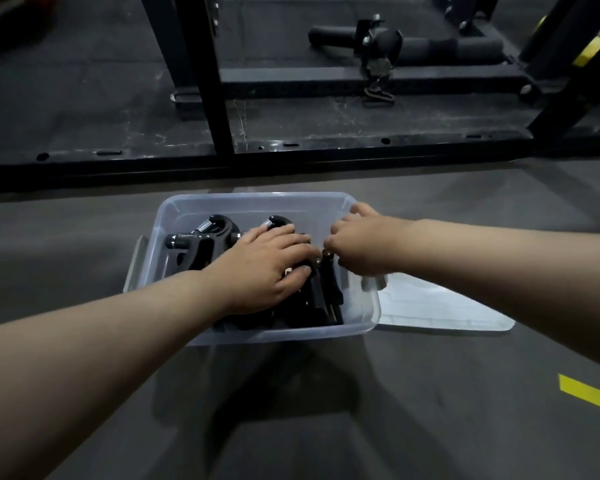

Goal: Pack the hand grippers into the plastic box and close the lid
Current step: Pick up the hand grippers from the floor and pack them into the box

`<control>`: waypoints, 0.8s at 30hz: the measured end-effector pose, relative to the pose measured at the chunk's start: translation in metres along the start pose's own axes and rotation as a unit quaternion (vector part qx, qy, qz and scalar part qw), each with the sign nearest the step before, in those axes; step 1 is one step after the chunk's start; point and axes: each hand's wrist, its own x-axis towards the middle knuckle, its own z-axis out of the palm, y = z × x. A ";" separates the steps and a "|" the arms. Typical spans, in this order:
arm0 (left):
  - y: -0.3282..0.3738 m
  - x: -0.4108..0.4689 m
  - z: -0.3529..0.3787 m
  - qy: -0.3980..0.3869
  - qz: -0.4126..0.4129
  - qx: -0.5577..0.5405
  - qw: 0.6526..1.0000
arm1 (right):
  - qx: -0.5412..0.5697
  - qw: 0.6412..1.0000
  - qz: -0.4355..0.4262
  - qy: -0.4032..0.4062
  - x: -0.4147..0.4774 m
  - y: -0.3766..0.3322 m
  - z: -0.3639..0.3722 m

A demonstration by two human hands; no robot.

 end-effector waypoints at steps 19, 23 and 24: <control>-0.010 -0.012 0.000 -0.038 -0.011 0.007 0.999 | -0.048 0.997 0.013 -0.064 0.001 -0.032 0.008; -0.010 -0.012 0.005 -0.019 -0.012 0.027 0.999 | -0.020 0.998 0.022 -0.063 0.002 -0.033 0.003; -0.011 -0.011 0.005 -0.014 -0.013 0.026 0.999 | -0.008 0.998 0.024 -0.062 0.002 -0.032 0.000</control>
